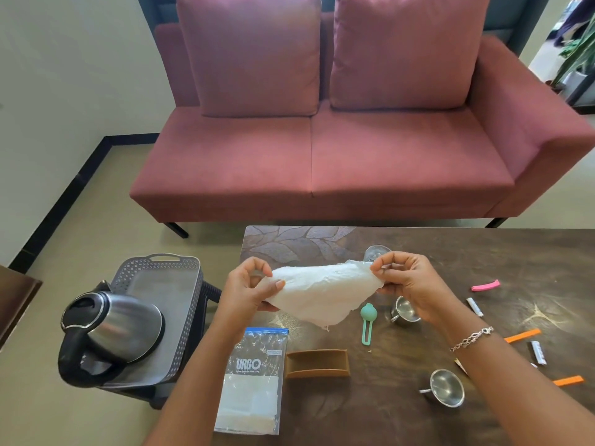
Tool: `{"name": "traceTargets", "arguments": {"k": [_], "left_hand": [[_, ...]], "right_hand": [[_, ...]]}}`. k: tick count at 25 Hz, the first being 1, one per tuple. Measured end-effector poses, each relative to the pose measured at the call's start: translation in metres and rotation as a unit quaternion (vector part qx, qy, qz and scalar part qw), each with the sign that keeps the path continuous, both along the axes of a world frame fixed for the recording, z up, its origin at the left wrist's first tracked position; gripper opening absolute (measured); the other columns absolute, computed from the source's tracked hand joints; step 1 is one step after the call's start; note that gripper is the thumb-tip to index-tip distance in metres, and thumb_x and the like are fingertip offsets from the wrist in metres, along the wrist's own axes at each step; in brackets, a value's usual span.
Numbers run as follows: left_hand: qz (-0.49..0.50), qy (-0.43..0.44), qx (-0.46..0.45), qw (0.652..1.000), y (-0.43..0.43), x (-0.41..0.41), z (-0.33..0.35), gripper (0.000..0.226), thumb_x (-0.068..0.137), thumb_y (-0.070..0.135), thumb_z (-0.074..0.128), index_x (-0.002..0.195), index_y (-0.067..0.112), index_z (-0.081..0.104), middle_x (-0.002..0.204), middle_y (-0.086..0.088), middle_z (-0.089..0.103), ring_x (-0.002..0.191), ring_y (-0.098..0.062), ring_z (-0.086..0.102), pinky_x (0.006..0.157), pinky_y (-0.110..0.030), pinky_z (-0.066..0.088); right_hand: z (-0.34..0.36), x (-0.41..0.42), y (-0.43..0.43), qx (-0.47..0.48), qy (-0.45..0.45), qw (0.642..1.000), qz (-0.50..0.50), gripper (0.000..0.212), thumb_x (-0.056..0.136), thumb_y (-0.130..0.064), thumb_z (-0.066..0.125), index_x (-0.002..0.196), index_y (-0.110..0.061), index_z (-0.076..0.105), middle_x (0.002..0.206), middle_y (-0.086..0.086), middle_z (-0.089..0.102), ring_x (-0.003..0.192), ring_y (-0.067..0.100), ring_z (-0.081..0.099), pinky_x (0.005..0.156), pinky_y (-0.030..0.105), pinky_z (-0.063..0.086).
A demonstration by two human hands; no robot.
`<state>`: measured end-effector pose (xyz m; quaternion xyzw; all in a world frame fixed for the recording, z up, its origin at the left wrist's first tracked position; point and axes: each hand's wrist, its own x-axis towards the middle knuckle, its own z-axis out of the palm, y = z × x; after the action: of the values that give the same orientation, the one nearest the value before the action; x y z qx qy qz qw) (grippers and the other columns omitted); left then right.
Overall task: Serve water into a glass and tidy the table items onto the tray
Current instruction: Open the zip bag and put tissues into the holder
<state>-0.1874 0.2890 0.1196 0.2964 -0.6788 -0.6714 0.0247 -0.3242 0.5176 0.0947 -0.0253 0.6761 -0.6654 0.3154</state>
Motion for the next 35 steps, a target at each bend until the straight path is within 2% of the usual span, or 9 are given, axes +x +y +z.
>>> {"name": "traceTargets", "arguments": {"k": [5,12,14,17,21,25,29,32,35], "left_hand": [[-0.020,0.023,0.000,1.000,0.004,0.001,0.008,0.012,0.078,-0.005,0.064,0.086,0.002,0.069,0.093,-0.007,0.065,0.083,-0.018,0.062,0.052,-0.015,0.053],[-0.027,0.035,-0.091,0.995,0.008,0.004,0.004,0.023,0.075,-0.004,0.068,0.080,0.017,0.069,0.091,-0.007,0.065,0.080,-0.015,0.059,0.063,-0.016,0.053],[-0.011,0.034,-0.145,0.989,0.009,0.004,0.002,0.023,0.077,0.000,0.068,0.072,0.022,0.067,0.093,-0.003,0.060,0.082,-0.010,0.055,0.070,-0.022,0.051],[-0.013,0.037,-0.101,0.994,0.008,0.004,0.000,0.017,0.082,0.001,0.063,0.073,0.016,0.065,0.098,0.005,0.061,0.084,-0.007,0.057,0.070,-0.018,0.050],[0.000,0.038,-0.024,0.999,0.013,0.005,-0.007,0.008,0.087,0.001,0.056,0.083,0.008,0.059,0.083,-0.007,0.063,0.079,-0.019,0.062,0.065,-0.026,0.056],[0.095,-0.001,0.052,0.994,0.022,0.006,-0.025,0.016,0.088,0.001,0.056,0.089,0.015,0.049,0.097,-0.017,0.064,0.080,-0.033,0.069,0.057,-0.036,0.060],[0.166,-0.032,0.039,0.985,0.032,0.011,-0.052,0.025,0.088,-0.005,0.052,0.085,0.019,0.043,0.092,-0.017,0.059,0.069,-0.026,0.063,0.052,-0.034,0.058],[0.202,-0.079,0.019,0.976,0.041,0.020,-0.078,0.027,0.088,-0.004,0.052,0.094,0.019,0.041,0.084,-0.011,0.056,0.067,-0.023,0.061,0.046,-0.030,0.056],[0.211,-0.148,0.029,0.966,0.051,0.026,-0.100,0.019,0.089,-0.006,0.048,0.080,0.010,0.052,0.076,-0.008,0.055,0.058,-0.018,0.057,0.037,-0.022,0.050]], "right_hand": [[0.003,0.001,0.003,-0.015,0.030,0.999,0.016,0.022,0.078,0.013,0.061,0.078,-0.007,0.072,0.070,0.001,0.073,0.066,0.012,0.068,0.053,0.018,0.055],[0.000,0.006,0.004,0.105,0.198,0.974,0.042,0.026,0.072,0.001,0.073,0.071,-0.024,0.070,0.077,0.023,0.065,0.068,0.025,0.056,0.067,0.038,0.051],[0.001,0.006,0.004,0.110,0.218,0.968,0.054,0.023,0.072,-0.001,0.073,0.070,-0.023,0.070,0.087,0.016,0.063,0.076,0.023,0.056,0.070,0.039,0.050],[0.002,0.006,0.004,0.046,0.161,0.983,0.076,0.015,0.077,-0.001,0.068,0.070,-0.013,0.064,0.109,0.000,0.063,0.094,0.011,0.060,0.076,0.028,0.053],[-0.003,0.010,0.000,-0.014,0.085,0.995,0.047,0.017,0.082,-0.003,0.063,0.073,-0.016,0.058,0.073,0.003,0.066,0.066,0.014,0.062,0.057,0.018,0.052],[-0.015,0.018,-0.004,-0.015,0.005,1.000,0.006,0.024,0.090,0.002,0.051,0.076,-0.017,0.046,0.066,0.002,0.070,0.059,0.016,0.069,0.054,0.028,0.059],[-0.036,0.034,-0.006,0.042,-0.073,0.996,0.006,0.033,0.090,0.010,0.038,0.067,-0.008,0.055,0.060,0.003,0.069,0.053,0.017,0.069,0.050,0.029,0.058],[-0.058,0.050,-0.008,0.059,-0.132,0.989,-0.036,0.023,0.086,0.010,0.047,0.072,-0.001,0.061,0.057,0.005,0.070,0.049,0.016,0.067,0.046,0.026,0.056],[-0.085,0.070,-0.010,0.079,-0.184,0.977,-0.073,0.004,0.080,0.006,0.062,0.078,0.002,0.062,0.066,0.012,0.069,0.052,0.016,0.067,0.050,0.027,0.056]]}}
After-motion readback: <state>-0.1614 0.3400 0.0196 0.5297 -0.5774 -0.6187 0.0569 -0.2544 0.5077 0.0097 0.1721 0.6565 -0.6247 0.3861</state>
